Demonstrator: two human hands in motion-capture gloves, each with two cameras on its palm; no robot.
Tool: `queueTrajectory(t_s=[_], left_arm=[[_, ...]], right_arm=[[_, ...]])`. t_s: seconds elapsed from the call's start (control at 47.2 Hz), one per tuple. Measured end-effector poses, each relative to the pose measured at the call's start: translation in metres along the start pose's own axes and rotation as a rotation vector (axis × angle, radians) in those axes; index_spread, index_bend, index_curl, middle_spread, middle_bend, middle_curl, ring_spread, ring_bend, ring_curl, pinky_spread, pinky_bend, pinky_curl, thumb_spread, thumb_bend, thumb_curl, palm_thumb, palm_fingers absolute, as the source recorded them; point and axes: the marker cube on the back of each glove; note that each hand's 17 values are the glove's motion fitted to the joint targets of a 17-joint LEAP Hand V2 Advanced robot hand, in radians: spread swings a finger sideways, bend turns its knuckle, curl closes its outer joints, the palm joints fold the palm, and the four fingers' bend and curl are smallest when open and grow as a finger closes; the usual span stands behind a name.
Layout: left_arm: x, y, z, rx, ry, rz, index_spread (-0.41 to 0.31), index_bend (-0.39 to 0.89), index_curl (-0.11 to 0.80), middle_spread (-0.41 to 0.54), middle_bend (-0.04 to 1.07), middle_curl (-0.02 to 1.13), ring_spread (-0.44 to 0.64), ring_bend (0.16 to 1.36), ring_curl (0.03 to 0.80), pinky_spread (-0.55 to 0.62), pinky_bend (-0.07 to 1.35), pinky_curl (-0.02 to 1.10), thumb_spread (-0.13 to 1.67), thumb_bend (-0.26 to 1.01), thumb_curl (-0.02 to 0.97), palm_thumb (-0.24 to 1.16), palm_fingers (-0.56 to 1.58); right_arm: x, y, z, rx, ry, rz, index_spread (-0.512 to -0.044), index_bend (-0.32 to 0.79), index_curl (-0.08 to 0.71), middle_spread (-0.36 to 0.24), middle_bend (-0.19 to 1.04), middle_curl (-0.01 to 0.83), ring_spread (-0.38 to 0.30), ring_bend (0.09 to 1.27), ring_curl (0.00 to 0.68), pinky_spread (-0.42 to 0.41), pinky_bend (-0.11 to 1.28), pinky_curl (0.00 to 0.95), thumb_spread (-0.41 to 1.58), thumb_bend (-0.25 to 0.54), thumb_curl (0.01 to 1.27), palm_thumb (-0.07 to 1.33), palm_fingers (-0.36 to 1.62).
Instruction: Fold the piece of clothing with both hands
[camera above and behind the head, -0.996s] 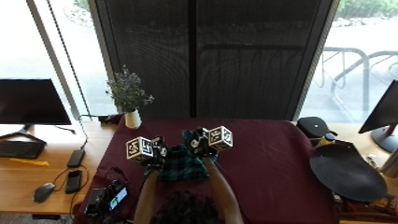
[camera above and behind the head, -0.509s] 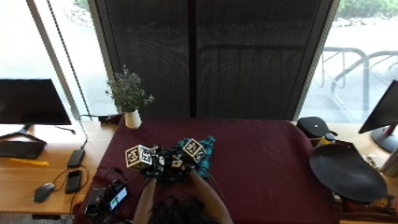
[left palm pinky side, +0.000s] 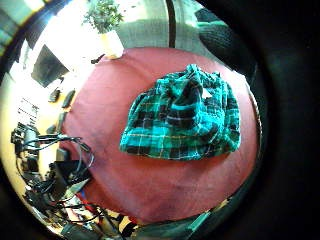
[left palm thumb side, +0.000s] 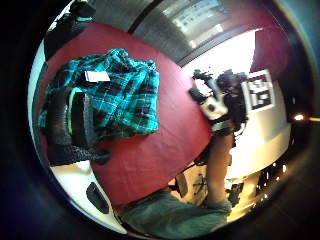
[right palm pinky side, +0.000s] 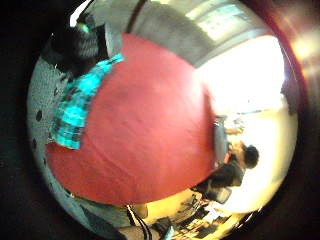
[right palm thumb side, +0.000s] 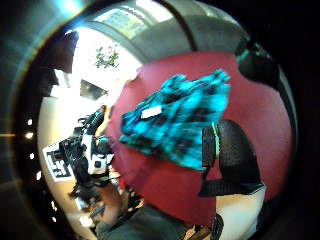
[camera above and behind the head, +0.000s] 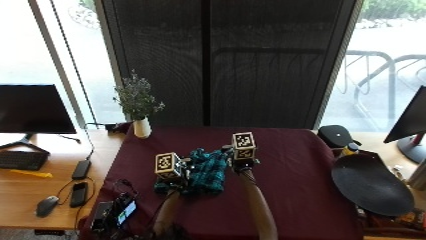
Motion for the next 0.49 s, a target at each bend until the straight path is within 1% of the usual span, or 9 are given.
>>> queueTrajectory(t_s=[0.064, 0.106, 0.127, 0.17, 0.233, 0.297, 0.339, 0.381, 0.487], left_arm=[[-0.001, -0.005, 0.006, 0.006, -0.019, -0.003, -0.135, 0.14, 0.339, -0.087, 0.22, 0.45, 0.06, 0.48, 0.349, 0.28, 0.19, 0.34, 1.45, 0.05, 0.316, 0.67, 0.58], [0.003, -0.007, 0.007, -0.006, -0.013, 0.021, -0.135, 0.14, 0.338, -0.09, 0.22, 0.45, 0.06, 0.48, 0.349, 0.28, 0.19, 0.34, 1.45, 0.04, 0.315, 0.66, 0.58], [0.005, -0.007, 0.006, -0.016, -0.007, 0.036, -0.135, 0.14, 0.338, -0.091, 0.22, 0.45, 0.06, 0.48, 0.349, 0.28, 0.19, 0.34, 1.45, 0.04, 0.315, 0.66, 0.58], [0.01, -0.005, 0.003, -0.043, 0.002, 0.054, -0.135, 0.14, 0.338, -0.092, 0.22, 0.45, 0.06, 0.47, 0.349, 0.29, 0.19, 0.34, 1.44, 0.03, 0.314, 0.65, 0.58], [0.015, -0.001, -0.002, -0.097, -0.001, 0.07, -0.135, 0.14, 0.339, -0.096, 0.22, 0.45, 0.06, 0.46, 0.346, 0.29, 0.19, 0.35, 1.44, 0.02, 0.314, 0.64, 0.57], [0.018, 0.0, -0.004, -0.116, -0.022, 0.083, -0.135, 0.15, 0.341, -0.095, 0.22, 0.45, 0.07, 0.46, 0.346, 0.3, 0.19, 0.34, 1.43, 0.01, 0.314, 0.64, 0.57], [0.017, 0.0, -0.002, -0.119, -0.044, 0.087, -0.135, 0.15, 0.343, -0.095, 0.22, 0.45, 0.07, 0.45, 0.344, 0.3, 0.19, 0.34, 1.43, 0.01, 0.314, 0.64, 0.57], [0.016, 0.0, 0.0, -0.118, -0.065, 0.095, -0.135, 0.15, 0.343, -0.096, 0.22, 0.45, 0.07, 0.45, 0.343, 0.3, 0.19, 0.34, 1.43, 0.0, 0.315, 0.63, 0.57], [0.018, 0.003, -0.002, -0.11, -0.085, 0.138, -0.136, 0.15, 0.346, -0.099, 0.22, 0.45, 0.08, 0.44, 0.343, 0.3, 0.19, 0.34, 1.42, -0.01, 0.314, 0.62, 0.57]], right_arm=[[0.008, -0.004, -0.011, 0.046, 0.025, 0.022, -0.308, 0.21, 0.336, -0.083, 0.32, 0.374, -0.046, 0.39, 0.35, 0.187, 0.44, 0.295, 1.17, -0.031, 0.5, 0.83, 0.7], [0.012, 0.006, -0.02, 0.023, 0.018, 0.046, -0.313, 0.21, 0.346, -0.078, 0.29, 0.368, -0.026, 0.33, 0.335, 0.206, 0.44, 0.297, 1.19, -0.03, 0.49, 0.81, 0.61], [0.013, 0.014, -0.024, 0.004, 0.012, 0.059, -0.314, 0.2, 0.35, -0.077, 0.28, 0.369, -0.016, 0.32, 0.337, 0.212, 0.44, 0.299, 1.2, -0.03, 0.48, 0.8, 0.61], [0.016, 0.024, -0.028, -0.015, 0.004, 0.074, -0.322, 0.17, 0.346, -0.071, 0.23, 0.358, 0.009, 0.29, 0.325, 0.226, 0.45, 0.304, 1.21, -0.029, 0.48, 0.78, 0.54], [0.023, 0.03, -0.021, -0.007, 0.007, 0.082, -0.328, 0.16, 0.344, -0.076, 0.19, 0.353, 0.033, 0.27, 0.318, 0.239, 0.46, 0.306, 1.22, -0.024, 0.47, 0.76, 0.5], [0.028, 0.038, -0.011, -0.029, 0.023, 0.096, -0.333, 0.16, 0.34, -0.083, 0.19, 0.351, 0.048, 0.25, 0.306, 0.254, 0.45, 0.301, 1.23, -0.022, 0.46, 0.75, 0.49], [0.028, 0.041, -0.005, -0.062, 0.036, 0.1, -0.339, 0.15, 0.337, -0.09, 0.17, 0.346, 0.056, 0.25, 0.304, 0.261, 0.46, 0.305, 1.23, -0.019, 0.46, 0.75, 0.47], [0.027, 0.044, 0.0, -0.104, 0.042, 0.097, -0.339, 0.16, 0.339, -0.094, 0.18, 0.348, 0.062, 0.24, 0.305, 0.266, 0.46, 0.307, 1.24, -0.016, 0.46, 0.75, 0.48], [0.025, 0.043, 0.017, -0.192, 0.039, 0.101, -0.346, 0.14, 0.33, -0.07, 0.17, 0.342, 0.085, 0.24, 0.308, 0.273, 0.48, 0.321, 1.24, -0.019, 0.45, 0.74, 0.41]])
